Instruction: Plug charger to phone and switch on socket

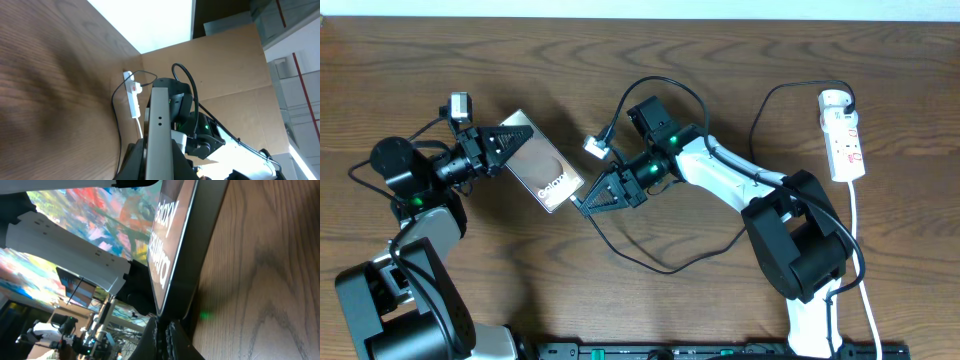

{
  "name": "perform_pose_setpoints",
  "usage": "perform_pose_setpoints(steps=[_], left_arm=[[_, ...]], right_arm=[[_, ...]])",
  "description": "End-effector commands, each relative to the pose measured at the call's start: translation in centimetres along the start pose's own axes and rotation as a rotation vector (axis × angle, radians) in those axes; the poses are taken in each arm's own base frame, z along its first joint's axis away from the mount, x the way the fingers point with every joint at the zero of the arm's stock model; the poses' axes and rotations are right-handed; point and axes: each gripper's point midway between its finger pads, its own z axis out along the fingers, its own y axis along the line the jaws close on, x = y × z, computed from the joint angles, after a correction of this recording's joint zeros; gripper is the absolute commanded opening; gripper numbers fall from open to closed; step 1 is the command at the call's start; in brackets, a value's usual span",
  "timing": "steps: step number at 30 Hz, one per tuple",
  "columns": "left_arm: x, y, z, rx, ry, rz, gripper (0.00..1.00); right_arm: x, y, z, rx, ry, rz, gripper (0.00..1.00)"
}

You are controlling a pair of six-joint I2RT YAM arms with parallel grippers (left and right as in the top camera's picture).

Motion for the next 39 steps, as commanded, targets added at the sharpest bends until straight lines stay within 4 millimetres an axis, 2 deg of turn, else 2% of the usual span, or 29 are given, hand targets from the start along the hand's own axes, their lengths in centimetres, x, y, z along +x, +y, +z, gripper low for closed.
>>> perform_pose_setpoints(steps=[1, 39], left_arm=[[0.47, -0.37, 0.06, 0.01, 0.033, 0.035, 0.07], [0.48, -0.38, 0.08, 0.01, 0.034, 0.035, 0.07]], right_arm=[[-0.83, 1.37, 0.24, -0.027, 0.001, -0.032, 0.01], [-1.06, 1.36, 0.53, -0.026, 0.005, -0.012, 0.01]])
